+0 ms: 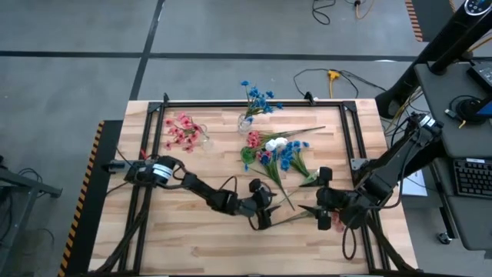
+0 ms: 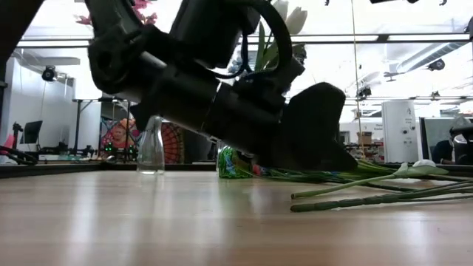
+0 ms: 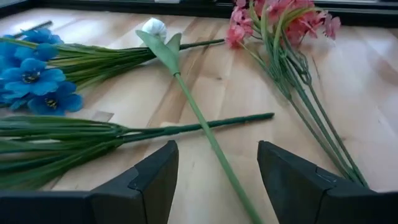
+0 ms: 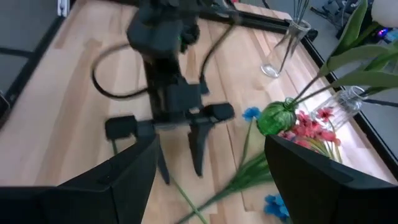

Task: Sort flowers into vase by color
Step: Put the white tulip flower into the green vase

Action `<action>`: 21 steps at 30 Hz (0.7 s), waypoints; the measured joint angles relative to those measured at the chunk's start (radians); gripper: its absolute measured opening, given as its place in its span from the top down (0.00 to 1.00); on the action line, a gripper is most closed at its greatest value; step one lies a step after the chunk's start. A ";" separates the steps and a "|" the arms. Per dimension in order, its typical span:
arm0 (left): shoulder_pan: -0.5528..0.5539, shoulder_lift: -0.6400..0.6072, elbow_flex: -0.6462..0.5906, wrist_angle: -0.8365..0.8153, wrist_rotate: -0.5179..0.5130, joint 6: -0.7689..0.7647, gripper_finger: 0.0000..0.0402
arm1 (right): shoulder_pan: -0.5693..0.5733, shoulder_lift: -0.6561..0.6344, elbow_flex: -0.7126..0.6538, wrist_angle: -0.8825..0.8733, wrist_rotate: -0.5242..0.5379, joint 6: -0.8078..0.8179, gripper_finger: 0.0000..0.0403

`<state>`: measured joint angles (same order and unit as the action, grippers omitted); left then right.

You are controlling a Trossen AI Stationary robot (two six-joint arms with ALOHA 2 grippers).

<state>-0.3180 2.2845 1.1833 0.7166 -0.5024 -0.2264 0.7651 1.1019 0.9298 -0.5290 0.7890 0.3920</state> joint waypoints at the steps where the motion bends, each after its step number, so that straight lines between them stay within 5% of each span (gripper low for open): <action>1: 0.006 0.000 -0.002 0.002 0.012 0.000 0.49 | 0.000 0.000 0.000 -0.001 0.000 0.000 0.29; 11: 0.012 0.020 -0.004 0.010 0.102 -0.001 0.49 | -0.007 0.013 0.012 0.125 -0.002 -0.060 0.29; 21: 0.011 0.095 0.072 0.012 0.021 -0.004 0.52 | -0.007 0.017 0.012 0.145 -0.003 -0.055 0.29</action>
<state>-0.3069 2.3791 1.2556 0.7284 -0.4813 -0.2308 0.7586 1.1191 0.9417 -0.3836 0.7861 0.3367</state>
